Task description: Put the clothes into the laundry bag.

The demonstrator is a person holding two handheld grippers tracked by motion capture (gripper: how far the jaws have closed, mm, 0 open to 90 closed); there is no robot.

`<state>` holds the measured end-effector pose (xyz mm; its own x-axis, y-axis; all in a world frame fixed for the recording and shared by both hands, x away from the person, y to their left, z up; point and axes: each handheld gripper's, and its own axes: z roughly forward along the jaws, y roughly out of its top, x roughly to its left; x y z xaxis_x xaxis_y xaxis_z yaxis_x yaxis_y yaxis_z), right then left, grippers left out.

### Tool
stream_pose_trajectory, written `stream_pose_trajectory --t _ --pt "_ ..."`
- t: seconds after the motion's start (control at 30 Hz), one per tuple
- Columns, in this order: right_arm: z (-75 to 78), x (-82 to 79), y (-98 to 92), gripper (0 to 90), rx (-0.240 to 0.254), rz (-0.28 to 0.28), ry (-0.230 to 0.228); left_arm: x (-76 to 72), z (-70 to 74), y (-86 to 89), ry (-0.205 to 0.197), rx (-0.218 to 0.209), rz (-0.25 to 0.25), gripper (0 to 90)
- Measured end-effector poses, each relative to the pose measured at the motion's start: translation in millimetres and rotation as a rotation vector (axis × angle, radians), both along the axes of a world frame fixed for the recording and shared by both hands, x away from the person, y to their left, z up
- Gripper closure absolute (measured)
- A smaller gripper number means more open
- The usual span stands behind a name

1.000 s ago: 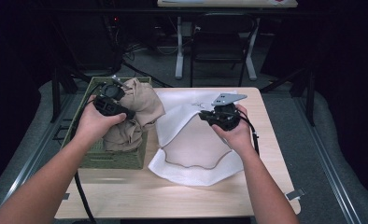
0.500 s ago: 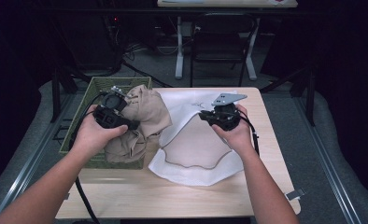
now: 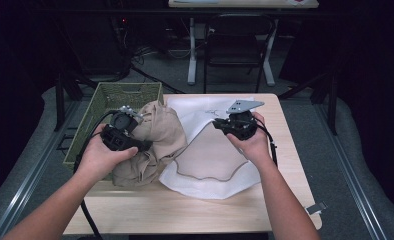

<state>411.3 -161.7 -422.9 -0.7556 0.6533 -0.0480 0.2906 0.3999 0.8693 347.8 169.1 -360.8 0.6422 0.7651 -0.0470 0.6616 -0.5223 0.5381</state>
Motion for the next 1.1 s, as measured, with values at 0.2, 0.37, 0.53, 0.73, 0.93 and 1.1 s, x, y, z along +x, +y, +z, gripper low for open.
stream_pose_trajectory --t 0.2,0.37,0.53,0.73,0.93,1.1 --pt "-0.1 -0.3 0.4 85.4 -0.003 0.0 -0.002 -7.8 -5.2 -1.8 -0.002 -0.012 -0.015 62.4" --pt "-0.4 -0.1 0.8 85.4 -0.002 0.001 -0.001 -14.6 -9.4 -5.5 0.001 -0.016 -0.038 62.4" --pt "-0.2 -0.3 0.6 85.4 -0.004 0.001 -0.002 -19.5 -14.5 -11.2 0.002 -0.015 -0.062 62.4" --pt "0.3 -0.8 0.1 85.4 0.0 0.0 -0.001 -24.3 -20.5 -19.7 0.004 -0.008 -0.094 62.4" --pt "-0.2 -0.5 0.4 85.3 -0.002 0.002 -0.001 -29.6 -25.1 -27.5 -0.002 0.005 -0.128 62.4" --pt "-0.5 -0.5 1.0 85.4 -0.003 0.003 -0.001 -33.0 -29.2 -34.6 -0.001 0.003 -0.152 62.4"
